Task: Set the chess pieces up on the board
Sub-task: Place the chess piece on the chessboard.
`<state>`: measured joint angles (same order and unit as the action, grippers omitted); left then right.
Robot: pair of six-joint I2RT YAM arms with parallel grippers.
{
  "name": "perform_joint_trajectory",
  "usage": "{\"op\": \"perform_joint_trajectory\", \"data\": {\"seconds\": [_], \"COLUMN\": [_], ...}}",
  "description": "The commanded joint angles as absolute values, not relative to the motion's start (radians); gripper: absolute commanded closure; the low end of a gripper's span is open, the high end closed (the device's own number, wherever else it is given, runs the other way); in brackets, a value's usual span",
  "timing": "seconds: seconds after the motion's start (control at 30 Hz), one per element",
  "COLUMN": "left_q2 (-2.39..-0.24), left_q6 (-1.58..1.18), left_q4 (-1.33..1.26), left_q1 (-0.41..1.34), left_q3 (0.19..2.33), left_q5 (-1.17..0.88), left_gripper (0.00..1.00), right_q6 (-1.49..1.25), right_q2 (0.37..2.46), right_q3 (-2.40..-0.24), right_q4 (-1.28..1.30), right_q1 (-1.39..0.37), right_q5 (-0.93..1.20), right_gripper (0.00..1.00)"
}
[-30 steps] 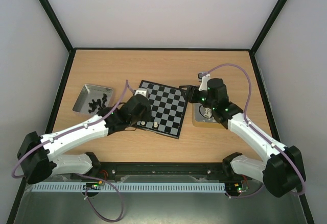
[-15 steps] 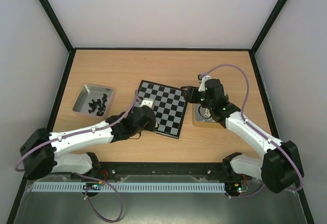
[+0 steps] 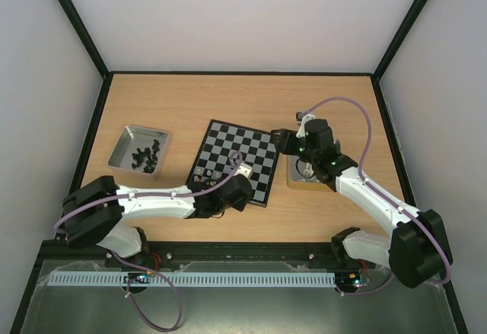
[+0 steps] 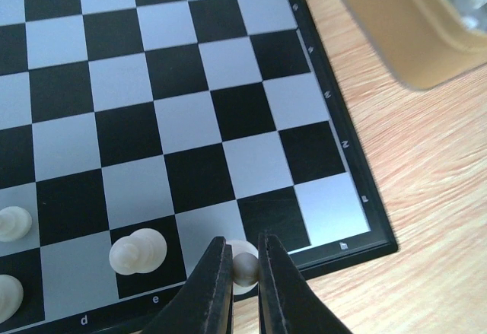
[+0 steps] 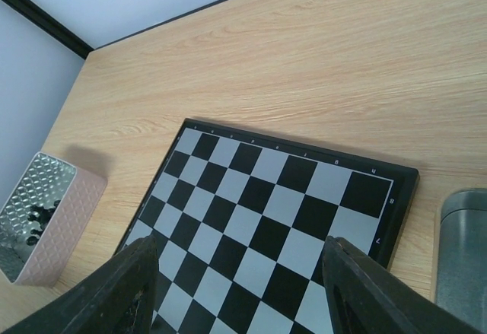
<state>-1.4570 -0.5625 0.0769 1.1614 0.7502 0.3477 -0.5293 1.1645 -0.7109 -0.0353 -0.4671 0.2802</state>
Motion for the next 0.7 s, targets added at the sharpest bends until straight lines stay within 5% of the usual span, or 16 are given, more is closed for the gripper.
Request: {"op": "perform_joint_trajectory", "data": {"seconds": [0.0, 0.67], "left_q2": [-1.5, -1.566], "left_q6": [-0.518, -0.505], "left_q4": [0.047, -0.008], "left_q1": [1.172, 1.172], "left_q3": [0.784, 0.754], "left_q5": [0.424, 0.421], "left_gripper": [0.98, 0.93], "right_q6": [-0.541, -0.543], "right_q2": [1.162, 1.171], "right_q3": [-0.693, -0.692], "right_q4": [-0.048, -0.043], "right_q1": [-0.472, -0.472], "right_q5": [0.259, 0.266], "right_gripper": [0.42, 0.42]}}
